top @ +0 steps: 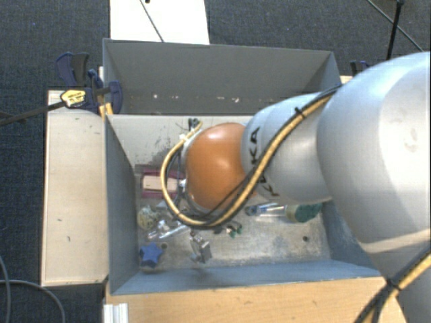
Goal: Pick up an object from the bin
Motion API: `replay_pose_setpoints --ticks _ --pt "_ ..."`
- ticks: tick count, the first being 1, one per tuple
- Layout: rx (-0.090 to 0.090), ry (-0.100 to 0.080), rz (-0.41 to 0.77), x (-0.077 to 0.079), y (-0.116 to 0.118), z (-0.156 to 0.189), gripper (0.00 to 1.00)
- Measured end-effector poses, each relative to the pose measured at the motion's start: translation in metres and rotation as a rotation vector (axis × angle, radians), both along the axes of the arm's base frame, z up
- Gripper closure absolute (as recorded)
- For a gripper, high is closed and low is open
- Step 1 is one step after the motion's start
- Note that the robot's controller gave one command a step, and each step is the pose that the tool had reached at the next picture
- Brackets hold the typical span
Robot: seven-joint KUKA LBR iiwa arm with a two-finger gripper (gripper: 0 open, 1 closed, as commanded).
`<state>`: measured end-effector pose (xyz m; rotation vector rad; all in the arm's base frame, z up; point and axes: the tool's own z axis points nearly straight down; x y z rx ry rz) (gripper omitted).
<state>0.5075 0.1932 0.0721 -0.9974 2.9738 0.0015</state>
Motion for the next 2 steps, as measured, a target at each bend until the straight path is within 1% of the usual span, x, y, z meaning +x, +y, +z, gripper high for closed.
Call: replay_pose_setpoints --ticks 1,2 --pt "0.002 -0.001 -0.002 0.0002 0.0010 0.0006 1.00" --pt "-0.001 0.003 -0.003 -0.0009 -0.0005 -0.0008 0.00"
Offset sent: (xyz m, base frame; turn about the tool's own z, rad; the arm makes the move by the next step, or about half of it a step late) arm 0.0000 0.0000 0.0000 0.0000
